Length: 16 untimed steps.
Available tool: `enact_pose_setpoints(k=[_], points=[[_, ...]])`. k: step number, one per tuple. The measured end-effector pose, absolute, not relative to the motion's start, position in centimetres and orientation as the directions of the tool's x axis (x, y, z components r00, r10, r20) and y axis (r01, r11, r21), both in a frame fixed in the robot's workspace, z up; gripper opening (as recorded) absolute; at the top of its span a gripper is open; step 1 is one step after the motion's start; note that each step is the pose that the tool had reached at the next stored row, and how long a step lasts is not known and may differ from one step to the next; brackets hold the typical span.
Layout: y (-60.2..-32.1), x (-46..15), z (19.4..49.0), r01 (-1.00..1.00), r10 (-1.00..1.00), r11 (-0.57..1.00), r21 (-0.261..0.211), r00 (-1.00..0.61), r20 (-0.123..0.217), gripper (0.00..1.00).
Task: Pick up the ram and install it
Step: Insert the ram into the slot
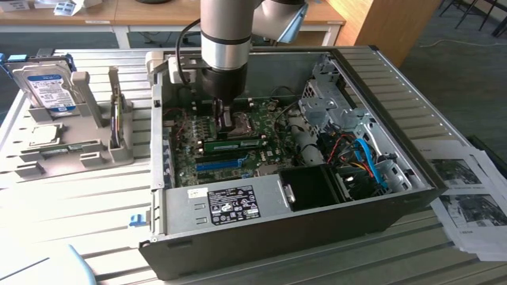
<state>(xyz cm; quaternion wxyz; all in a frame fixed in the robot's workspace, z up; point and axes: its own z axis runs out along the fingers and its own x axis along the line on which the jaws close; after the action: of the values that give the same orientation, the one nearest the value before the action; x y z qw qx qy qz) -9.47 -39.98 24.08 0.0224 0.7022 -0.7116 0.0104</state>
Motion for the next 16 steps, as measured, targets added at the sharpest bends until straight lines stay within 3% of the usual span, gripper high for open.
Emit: enact_pose_setpoints(k=[16], points=[[-39.98,-9.47,23.38,-1.000,-0.999,0.014,0.017,-0.013,0.047,0.09]])
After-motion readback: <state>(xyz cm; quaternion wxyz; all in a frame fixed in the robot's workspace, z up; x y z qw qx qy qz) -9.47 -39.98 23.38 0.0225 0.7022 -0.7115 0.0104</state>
